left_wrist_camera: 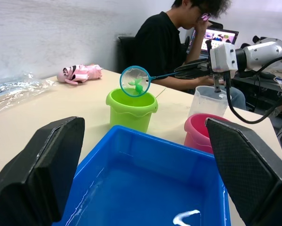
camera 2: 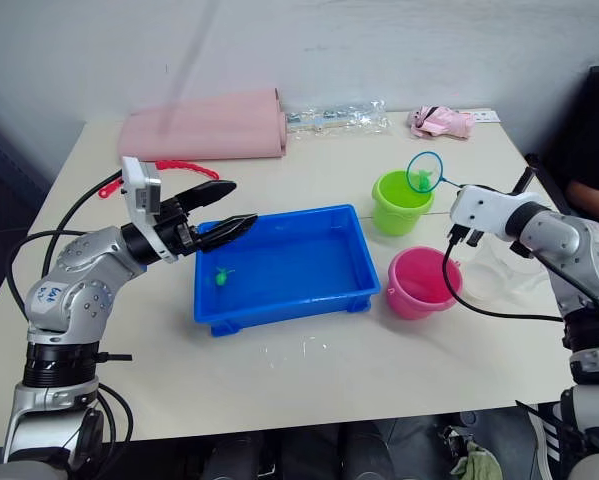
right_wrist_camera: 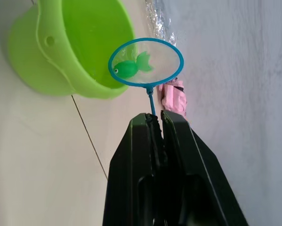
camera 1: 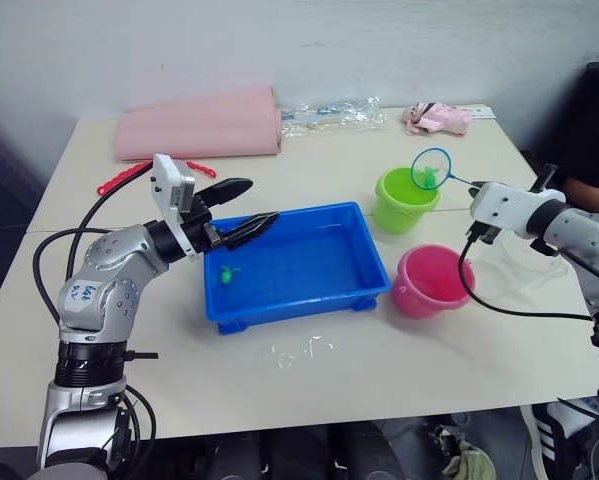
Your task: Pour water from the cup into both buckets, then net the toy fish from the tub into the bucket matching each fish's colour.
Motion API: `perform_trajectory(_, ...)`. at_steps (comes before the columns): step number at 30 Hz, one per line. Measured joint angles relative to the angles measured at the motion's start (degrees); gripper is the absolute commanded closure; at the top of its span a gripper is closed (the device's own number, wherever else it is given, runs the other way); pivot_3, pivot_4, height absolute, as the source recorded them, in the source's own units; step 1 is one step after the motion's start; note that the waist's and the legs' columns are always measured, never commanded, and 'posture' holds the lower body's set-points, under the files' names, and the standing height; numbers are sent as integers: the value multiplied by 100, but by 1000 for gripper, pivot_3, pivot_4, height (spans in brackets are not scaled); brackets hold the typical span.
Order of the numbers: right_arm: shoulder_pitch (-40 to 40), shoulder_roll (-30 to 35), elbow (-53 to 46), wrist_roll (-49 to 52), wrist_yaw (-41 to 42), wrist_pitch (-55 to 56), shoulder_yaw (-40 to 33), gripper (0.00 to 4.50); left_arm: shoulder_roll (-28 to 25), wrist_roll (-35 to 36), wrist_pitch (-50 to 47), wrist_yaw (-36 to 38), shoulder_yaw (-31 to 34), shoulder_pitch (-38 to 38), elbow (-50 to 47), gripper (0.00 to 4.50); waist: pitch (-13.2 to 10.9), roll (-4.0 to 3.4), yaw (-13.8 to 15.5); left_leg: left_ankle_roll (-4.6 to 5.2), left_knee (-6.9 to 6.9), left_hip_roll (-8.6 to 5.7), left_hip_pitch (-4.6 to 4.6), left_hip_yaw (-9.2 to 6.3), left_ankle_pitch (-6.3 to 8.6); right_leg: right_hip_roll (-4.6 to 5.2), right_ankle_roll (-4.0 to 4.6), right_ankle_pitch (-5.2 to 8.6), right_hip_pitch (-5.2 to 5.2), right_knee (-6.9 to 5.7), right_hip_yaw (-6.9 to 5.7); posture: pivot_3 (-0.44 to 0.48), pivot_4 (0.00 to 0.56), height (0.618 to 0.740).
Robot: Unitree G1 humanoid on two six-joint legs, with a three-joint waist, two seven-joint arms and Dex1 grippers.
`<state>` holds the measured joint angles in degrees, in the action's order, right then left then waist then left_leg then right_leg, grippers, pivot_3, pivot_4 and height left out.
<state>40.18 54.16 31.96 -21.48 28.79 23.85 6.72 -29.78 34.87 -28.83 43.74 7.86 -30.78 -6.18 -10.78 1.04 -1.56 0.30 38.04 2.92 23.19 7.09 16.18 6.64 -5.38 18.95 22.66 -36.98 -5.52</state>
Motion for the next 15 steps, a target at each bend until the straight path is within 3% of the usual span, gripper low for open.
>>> perform_trajectory(7,38,460,-6,-1321,-887,821,427,4500,78,47,12,19,23,219,-2,48,-1,-2,-9,-4,-1,2,-2,2,-2,-3,0,0,1,-2,7,0,150,740)
perform_trajectory(15,283,539,253,-1627,-1396,1147,475,4500,95,3,170,69,18,240,16,48,-1,-2,-3,-6,0,1,-3,1,-5,-3,0,0,0,-3,8,0,150,740)
